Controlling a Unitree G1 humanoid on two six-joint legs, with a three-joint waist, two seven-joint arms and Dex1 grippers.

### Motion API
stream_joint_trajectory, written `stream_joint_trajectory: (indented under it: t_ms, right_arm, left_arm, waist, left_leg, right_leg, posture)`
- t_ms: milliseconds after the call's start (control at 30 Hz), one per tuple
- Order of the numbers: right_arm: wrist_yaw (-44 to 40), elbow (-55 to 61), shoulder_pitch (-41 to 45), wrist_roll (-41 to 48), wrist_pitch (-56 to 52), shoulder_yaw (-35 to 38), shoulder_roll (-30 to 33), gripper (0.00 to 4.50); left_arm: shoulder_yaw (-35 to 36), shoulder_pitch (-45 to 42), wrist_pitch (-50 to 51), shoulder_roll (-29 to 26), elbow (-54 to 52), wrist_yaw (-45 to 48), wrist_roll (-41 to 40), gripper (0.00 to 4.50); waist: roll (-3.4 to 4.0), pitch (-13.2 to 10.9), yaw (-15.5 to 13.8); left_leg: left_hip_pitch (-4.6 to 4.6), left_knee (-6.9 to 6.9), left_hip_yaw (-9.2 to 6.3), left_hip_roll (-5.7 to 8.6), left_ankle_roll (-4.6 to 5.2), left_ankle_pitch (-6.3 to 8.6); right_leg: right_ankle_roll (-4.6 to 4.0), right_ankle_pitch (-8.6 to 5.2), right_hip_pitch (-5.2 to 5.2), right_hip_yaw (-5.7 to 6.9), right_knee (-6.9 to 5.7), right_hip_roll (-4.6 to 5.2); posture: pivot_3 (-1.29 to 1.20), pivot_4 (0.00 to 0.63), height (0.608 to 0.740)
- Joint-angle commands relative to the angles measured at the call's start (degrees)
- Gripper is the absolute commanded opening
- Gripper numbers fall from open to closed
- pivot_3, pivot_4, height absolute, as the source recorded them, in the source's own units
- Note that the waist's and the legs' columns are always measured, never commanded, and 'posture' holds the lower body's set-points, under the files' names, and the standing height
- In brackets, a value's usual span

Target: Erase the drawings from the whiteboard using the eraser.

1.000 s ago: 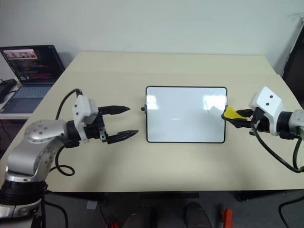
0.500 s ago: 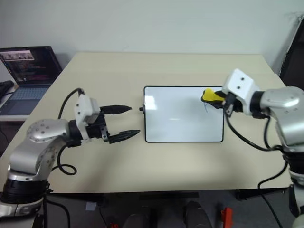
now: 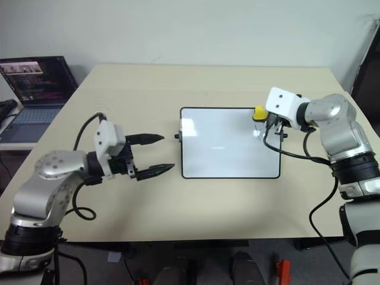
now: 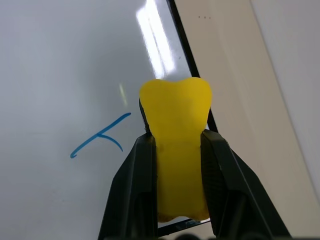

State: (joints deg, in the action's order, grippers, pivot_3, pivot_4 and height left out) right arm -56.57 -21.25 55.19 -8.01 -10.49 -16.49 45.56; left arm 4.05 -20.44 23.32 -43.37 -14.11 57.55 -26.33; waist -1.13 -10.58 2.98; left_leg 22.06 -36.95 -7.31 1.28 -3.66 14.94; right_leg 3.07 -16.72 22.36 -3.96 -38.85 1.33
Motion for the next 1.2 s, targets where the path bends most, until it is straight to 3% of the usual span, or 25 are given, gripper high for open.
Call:
stream_joint_trajectory:
  t_ms: [33,333,567,700,833,900,1033,1133,1200]
  right_arm:
    - [-1.1,-1.7,2.3,-2.5,3.0,-1.1,-0.7,0.84]
    - [-5.1,2.5,-6.9,-6.7,-1.1,-6.4,-3.9,0.84]
    - [-6.2,9.4,-16.1,-7.4,-4.9,-6.6,-3.0,0.84]
    - [-5.9,13.2,-17.2,-6.5,-7.2,-4.0,-2.2,0.84]
    - [-7.1,22.8,-16.1,3.2,-14.2,4.7,-3.4,0.84]
    - [-7.7,28.8,-15.5,11.4,-20.2,11.0,-5.0,0.84]
    - [-5.6,36.6,-13.9,30.9,-35.1,28.2,-8.1,0.84]
    - [-0.3,32.4,-18.5,30.6,-37.3,39.7,-2.7,0.84]
    - [1.9,29.7,-24.7,27.5,-36.9,42.8,2.0,0.84]
  left_arm:
    - [1.8,0.0,-0.6,-0.6,-2.5,-0.6,-0.5,4.50]
    - [1.8,0.3,-0.7,-0.5,-2.6,-1.1,-0.5,4.50]
    - [1.8,0.4,-0.9,-0.7,-2.1,-0.7,-0.4,4.50]
    - [1.4,-0.1,-1.2,-0.5,-1.5,-0.3,-0.2,4.50]
    - [1.3,-0.8,-1.4,-0.2,-1.1,0.1,-0.7,4.50]
    - [1.3,-1.3,-1.2,0.2,-1.0,0.3,-1.2,4.50]
    - [0.4,-2.4,-1.4,0.9,-0.3,1.2,-1.4,4.50]
    - [-0.9,-3.8,-1.0,1.4,0.4,2.2,-1.3,4.50]
    - [-1.9,-4.5,-0.7,2.0,0.8,2.9,-1.3,4.50]
  waist:
    - [0.00,0.0,0.0]
    - [-0.15,0.1,0.4]
    - [-0.44,0.3,0.4]
    - [-0.44,0.2,0.4]
    - [-0.35,0.1,0.2]
    - [-0.28,0.1,0.2]
    - [-0.26,0.1,0.0]
    - [-0.28,0.1,-1.0]
    - [-0.32,0.1,-2.6]
  left_leg:
    - [0.00,0.00,0.01,0.00,0.00,0.00]
    - [-0.37,-0.05,0.00,-0.04,0.00,0.00]
    - [-1.59,-0.06,0.03,-0.04,0.07,-0.05]
    - [-2.17,-0.05,0.04,-0.05,0.19,-0.14]
    - [-2.03,-0.02,-0.05,-0.04,0.18,-0.15]
    - [-1.27,-0.02,-0.15,-0.01,0.16,-0.15]
    - [0.06,-0.02,-0.40,-0.10,0.11,-0.19]
    - [0.81,-0.02,-0.42,-0.07,-0.01,-0.11]
    - [0.99,-0.01,-0.30,0.11,0.00,-0.10]
  right_leg:
    - [0.00,0.00,0.00,-0.01,0.00,0.00]
    - [0.00,0.00,-0.30,-0.02,-0.12,-0.05]
    - [0.28,-0.14,-1.58,-0.07,-0.01,-0.07]
    - [-0.09,-0.31,-2.10,-0.16,-0.03,-0.04]
    - [-0.14,-0.35,-1.97,-0.14,-0.02,-0.04]
    - [0.27,-0.10,-1.19,-0.12,-0.06,-0.04]
    - [-0.09,0.23,0.09,0.03,-0.12,0.01]
    - [-0.11,0.19,0.78,0.16,-0.02,0.05]
    - [-0.10,0.18,0.82,0.28,0.20,0.11]
  posture:
    - [0.00,0.150,0.740]
    - [0.00,0.150,0.740]
    - [0.00,0.150,0.740]
    - [0.00,0.150,0.740]
    - [0.00,0.150,0.740]
    - [0.00,0.150,0.740]
    - [0.00,0.150,0.740]
    - [0.00,0.150,0.740]
    - [0.00,0.150,0.740]
